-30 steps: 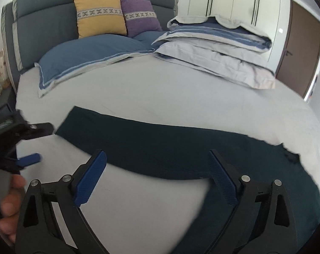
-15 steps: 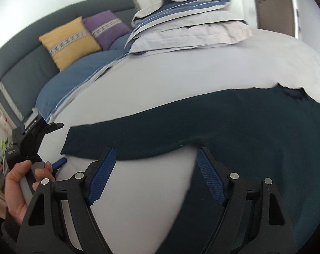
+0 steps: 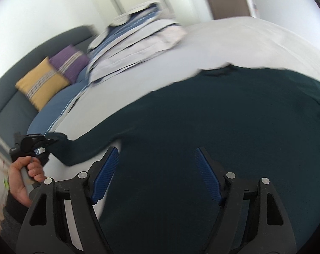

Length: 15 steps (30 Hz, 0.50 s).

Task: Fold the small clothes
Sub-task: 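Lay the held sleeve across the sweater body with the left tool and release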

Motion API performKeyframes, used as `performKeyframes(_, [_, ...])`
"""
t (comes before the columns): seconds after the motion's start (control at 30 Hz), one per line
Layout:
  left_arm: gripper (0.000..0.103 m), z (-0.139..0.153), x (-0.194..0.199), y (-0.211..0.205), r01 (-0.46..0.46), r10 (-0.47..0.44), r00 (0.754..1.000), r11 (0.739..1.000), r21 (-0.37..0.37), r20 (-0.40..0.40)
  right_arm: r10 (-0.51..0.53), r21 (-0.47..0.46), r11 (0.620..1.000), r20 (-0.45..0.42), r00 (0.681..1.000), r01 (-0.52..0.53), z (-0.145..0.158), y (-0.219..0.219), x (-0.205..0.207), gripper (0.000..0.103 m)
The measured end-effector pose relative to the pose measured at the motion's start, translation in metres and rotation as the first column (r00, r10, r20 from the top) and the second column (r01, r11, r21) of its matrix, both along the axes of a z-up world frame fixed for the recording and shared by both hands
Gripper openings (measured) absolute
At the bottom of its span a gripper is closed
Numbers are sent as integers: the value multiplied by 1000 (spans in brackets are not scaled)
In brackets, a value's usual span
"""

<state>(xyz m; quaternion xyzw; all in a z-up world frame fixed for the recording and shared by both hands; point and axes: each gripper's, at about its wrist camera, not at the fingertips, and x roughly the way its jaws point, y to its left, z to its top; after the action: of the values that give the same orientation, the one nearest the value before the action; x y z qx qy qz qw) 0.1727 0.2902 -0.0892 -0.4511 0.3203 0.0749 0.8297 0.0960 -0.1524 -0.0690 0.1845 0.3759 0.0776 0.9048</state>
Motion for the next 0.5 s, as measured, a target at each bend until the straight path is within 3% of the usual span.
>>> performKeyframes(0.07, [8, 21, 19, -49, 102, -104, 994, 991, 90, 17, -61, 25, 998, -10, 998, 61, -6, -37, -12, 73])
performKeyframes(0.13, [8, 36, 35, -103, 206, -213, 977, 963, 171, 21, -125, 45, 991, -19, 992, 126, -12, -72, -23, 73])
performKeyframes(0.23, [8, 49, 55, -201, 374, -390, 921, 881, 290, -4, -209, 71, 975, -26, 978, 210, -21, -121, -37, 73])
performKeyframes(0.37, [9, 37, 63, -325, 546, -568, 820, 735, 402, -75, -296, 87, 951, -29, 955, 297, -29, -175, -52, 73])
performKeyframes(0.43, [23, 17, 64, -372, 624, -631, 761, 650, 433, -150, -320, 88, 942, -53, 946, 324, -37, -200, -55, 73])
performKeyframes(0.5, [59, -5, 63, -403, 691, -668, 707, 582, 429, -233, -337, 93, 935, -77, 938, 344, -43, -218, -55, 73])
